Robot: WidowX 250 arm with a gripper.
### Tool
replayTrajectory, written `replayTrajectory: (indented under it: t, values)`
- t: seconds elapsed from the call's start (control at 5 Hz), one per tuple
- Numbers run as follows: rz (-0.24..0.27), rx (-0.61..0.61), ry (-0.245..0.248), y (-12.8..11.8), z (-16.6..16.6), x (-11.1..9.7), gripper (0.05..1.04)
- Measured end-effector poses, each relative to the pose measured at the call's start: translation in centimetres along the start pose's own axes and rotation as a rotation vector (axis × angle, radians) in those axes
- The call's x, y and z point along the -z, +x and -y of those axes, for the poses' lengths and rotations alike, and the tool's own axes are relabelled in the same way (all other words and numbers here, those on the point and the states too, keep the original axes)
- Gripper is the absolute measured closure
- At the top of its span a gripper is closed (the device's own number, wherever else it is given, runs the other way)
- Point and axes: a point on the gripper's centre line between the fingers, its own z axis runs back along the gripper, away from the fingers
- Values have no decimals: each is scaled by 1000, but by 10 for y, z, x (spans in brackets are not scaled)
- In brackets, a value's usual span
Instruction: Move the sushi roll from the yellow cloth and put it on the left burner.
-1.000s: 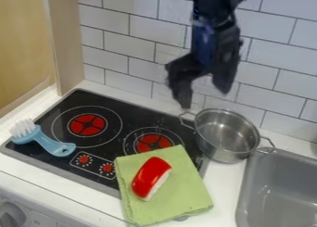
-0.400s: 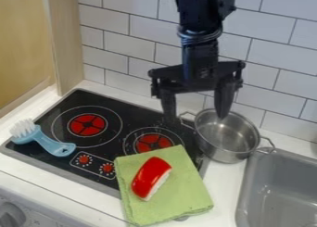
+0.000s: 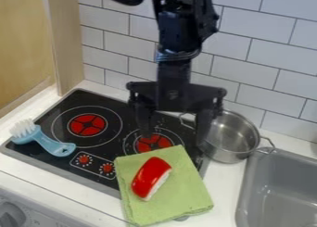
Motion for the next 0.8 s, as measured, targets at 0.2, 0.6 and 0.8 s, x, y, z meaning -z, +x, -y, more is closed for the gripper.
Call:
replayTrajectory:
  t: [0.2, 0.6, 0.8]
  values:
    - [33, 26, -119, 4, 14, 6, 84]
    - [51, 90, -83, -1, 9, 24, 84]
    - [37, 135, -34, -4, 2, 33, 84]
